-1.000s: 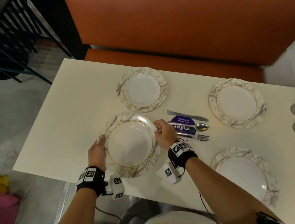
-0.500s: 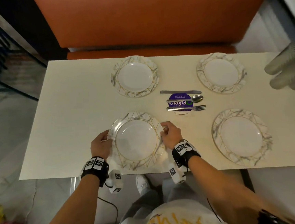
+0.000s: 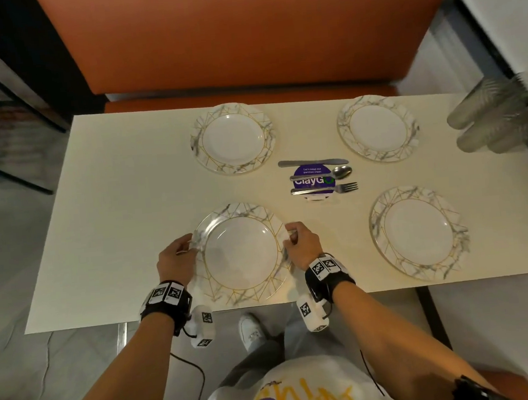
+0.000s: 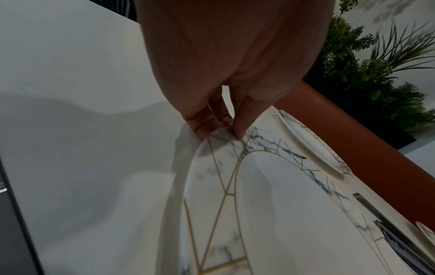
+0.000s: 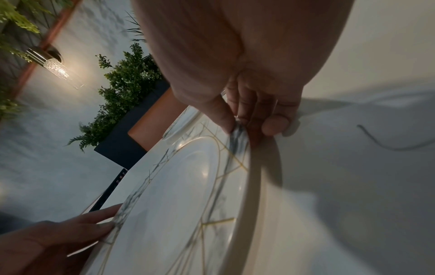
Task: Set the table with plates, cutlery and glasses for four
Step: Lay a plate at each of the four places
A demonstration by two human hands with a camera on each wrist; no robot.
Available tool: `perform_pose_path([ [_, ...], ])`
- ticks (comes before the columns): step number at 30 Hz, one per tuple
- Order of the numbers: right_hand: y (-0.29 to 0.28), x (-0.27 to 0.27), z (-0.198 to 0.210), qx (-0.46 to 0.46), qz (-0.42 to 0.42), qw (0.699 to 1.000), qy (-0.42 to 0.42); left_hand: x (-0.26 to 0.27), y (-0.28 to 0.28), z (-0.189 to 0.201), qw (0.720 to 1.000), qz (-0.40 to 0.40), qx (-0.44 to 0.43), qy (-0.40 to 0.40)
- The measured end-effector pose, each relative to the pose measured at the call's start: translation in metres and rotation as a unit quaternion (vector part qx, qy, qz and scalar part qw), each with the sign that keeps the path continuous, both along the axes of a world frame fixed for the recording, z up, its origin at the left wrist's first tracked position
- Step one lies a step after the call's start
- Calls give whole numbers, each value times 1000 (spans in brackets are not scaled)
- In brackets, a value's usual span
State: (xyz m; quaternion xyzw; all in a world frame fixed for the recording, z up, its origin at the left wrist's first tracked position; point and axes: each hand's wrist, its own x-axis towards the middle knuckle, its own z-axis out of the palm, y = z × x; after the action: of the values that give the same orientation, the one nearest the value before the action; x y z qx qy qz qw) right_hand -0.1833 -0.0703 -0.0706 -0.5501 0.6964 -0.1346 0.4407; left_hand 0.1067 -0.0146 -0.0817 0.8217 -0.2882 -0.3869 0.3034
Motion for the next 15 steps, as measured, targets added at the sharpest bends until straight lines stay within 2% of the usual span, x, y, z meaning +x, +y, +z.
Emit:
perform_pose_path([
  [3,-2,-2,1,0,4,1000,-5,0,-4,3,999,-29,-7,-41],
  [8,-12,-19,8,-44,-13,999,3,-10,-21,16,989,-72,-66,-113],
  [12,-36,-41,14,-93,-26,995,16,-36,-48,32,981,-126,-89,-117],
  [15,-64,-61,21,-123,-33,991,27,-63,-75,41,980,-148,-103,-82],
])
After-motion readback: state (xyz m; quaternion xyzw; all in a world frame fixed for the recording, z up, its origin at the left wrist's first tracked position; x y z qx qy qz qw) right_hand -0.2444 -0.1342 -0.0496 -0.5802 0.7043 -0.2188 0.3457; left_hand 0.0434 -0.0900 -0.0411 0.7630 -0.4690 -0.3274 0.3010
